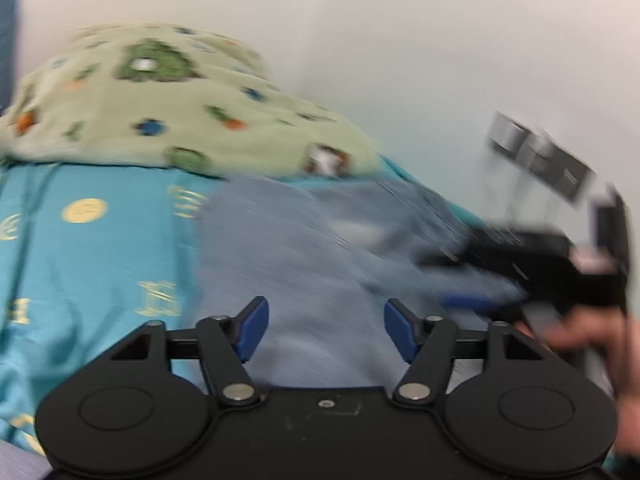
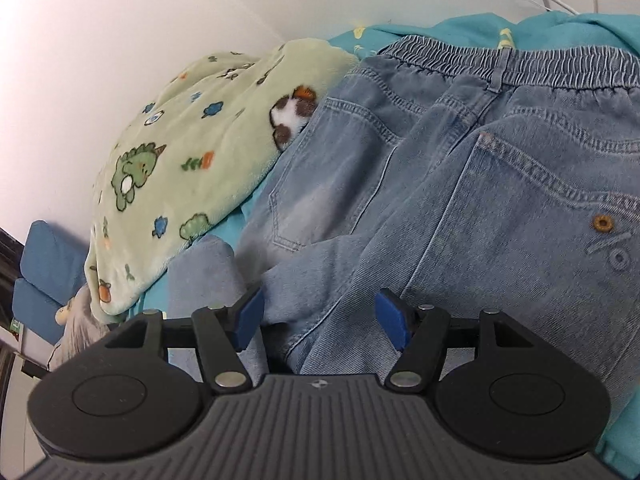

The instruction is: Fold clothes

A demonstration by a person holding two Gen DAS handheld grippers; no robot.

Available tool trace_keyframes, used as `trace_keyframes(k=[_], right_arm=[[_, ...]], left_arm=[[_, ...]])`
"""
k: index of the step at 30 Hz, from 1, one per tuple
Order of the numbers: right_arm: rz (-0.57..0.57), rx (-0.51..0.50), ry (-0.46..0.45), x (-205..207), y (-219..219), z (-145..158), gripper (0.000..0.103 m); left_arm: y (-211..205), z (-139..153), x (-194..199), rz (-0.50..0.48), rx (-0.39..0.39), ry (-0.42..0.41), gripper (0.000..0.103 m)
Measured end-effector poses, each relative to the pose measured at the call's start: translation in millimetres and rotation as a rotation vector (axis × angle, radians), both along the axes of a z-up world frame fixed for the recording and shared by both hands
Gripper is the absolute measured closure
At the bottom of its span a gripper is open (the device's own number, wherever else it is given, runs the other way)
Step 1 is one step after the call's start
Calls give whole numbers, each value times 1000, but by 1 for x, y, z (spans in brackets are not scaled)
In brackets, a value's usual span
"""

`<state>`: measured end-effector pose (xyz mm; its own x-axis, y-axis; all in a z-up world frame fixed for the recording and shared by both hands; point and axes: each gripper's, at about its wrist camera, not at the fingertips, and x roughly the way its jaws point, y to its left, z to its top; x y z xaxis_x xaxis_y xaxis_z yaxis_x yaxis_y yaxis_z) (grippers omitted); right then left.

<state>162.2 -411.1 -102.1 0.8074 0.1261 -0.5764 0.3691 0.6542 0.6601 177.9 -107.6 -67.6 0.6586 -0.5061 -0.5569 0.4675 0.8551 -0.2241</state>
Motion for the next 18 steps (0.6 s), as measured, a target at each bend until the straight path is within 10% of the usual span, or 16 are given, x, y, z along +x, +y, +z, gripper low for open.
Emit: trace_keyframes(k=[5,8,18], right_arm=[[83,-26,-31,7,12,2,37],[118,-52,-44,11,19,5,37],[-15,-74,-57,4,4,12,37]], left_arm=[[19,-31,64,164,-19,150,45],[14,-44,79,149,-41,199,69],[-55,-7,45,-16,41,-8,96]])
